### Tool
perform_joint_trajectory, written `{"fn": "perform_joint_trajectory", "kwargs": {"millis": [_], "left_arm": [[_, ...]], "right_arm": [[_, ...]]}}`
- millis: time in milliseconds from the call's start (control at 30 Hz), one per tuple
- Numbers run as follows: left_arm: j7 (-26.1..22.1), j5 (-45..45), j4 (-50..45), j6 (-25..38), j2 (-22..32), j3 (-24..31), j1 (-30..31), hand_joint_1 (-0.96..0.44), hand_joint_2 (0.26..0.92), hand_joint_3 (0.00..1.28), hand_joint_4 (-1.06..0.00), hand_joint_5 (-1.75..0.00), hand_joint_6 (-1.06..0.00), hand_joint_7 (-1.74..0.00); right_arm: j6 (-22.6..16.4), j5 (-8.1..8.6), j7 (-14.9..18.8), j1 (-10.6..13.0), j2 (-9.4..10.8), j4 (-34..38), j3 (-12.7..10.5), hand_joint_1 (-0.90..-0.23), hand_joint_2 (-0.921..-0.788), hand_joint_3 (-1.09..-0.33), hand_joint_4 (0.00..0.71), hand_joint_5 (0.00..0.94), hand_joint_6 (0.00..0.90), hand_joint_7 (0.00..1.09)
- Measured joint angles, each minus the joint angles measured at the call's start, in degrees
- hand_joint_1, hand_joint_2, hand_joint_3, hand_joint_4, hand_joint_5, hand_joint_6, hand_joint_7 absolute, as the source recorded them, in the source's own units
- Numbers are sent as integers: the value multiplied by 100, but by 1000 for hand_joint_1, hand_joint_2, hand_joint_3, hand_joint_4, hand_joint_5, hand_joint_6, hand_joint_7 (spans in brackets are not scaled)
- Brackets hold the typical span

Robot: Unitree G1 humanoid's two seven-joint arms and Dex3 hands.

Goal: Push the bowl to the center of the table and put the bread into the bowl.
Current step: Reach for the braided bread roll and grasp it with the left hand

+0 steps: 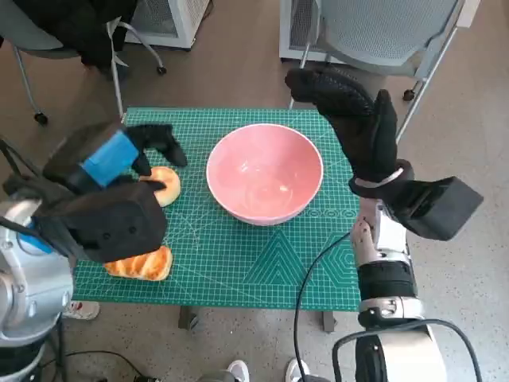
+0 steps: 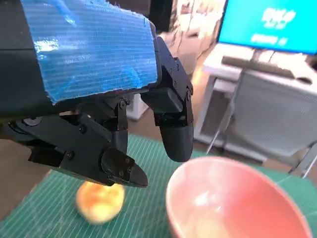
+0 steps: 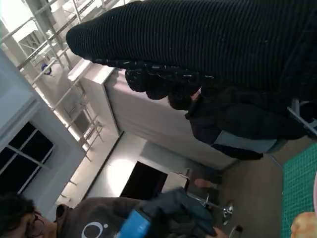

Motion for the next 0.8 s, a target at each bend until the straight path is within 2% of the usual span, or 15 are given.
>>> {"fn": "perform_joint_trajectory", "kwargs": {"millis": [133,200,233,267,300,333,433,533,633,800], "left_arm": [[-1,20,-140,19,0,6,11,3,890,29,-812,-1077,-728,-1018],[-5,19,-239,40,2,30,94,3,905,94,-736,-1150,-590,-1158],[-33,13,-320,72,5,61,177,18,873,97,-649,-1025,-510,-1049],[-82,1,-396,113,14,96,260,42,826,106,-574,-743,-444,-793],[-145,-15,-479,159,29,128,356,33,771,98,-418,-476,-370,-554],[-230,-49,-559,219,51,167,447,27,737,92,-317,-305,-331,-384],[-613,-298,-863,435,196,374,779,-106,661,62,-103,-99,-245,-152],[-952,-524,-1125,608,383,605,1037,-235,634,47,-33,-32,-218,-73],[-1141,-677,-1380,717,555,814,1252,-312,627,40,-10,-10,-211,-45],[-1187,-678,-1764,834,771,964,1621,-298,625,32,-1,-1,-211,-31]], "right_arm": [[-1,-2,-17,41,2,-41,3,-742,-921,-859,24,0,-1,220],[-2,-3,-19,62,4,-49,3,-742,-921,-859,24,0,-1,220],[-3,-3,-22,75,4,-53,4,-742,-921,-860,24,0,-1,220],[-4,-4,-30,87,4,-62,4,-741,-921,-860,23,0,-1,220],[-4,-6,-36,103,4,-75,5,-741,-921,-861,23,0,-1,219],[-5,-7,-45,115,5,-86,5,-741,-921,-861,23,0,-1,219],[-5,-6,-69,153,2,-125,5,-741,-921,-861,22,0,-1,218],[-5,-6,-75,183,-5,-149,5,-741,-921,-862,22,0,-1,218],[-5,-8,-87,186,-2,-159,9,-741,-921,-862,22,0,-1,218],[-4,-18,-136,186,2,-161,22,-741,-921,-862,22,0,-1,217]]}}
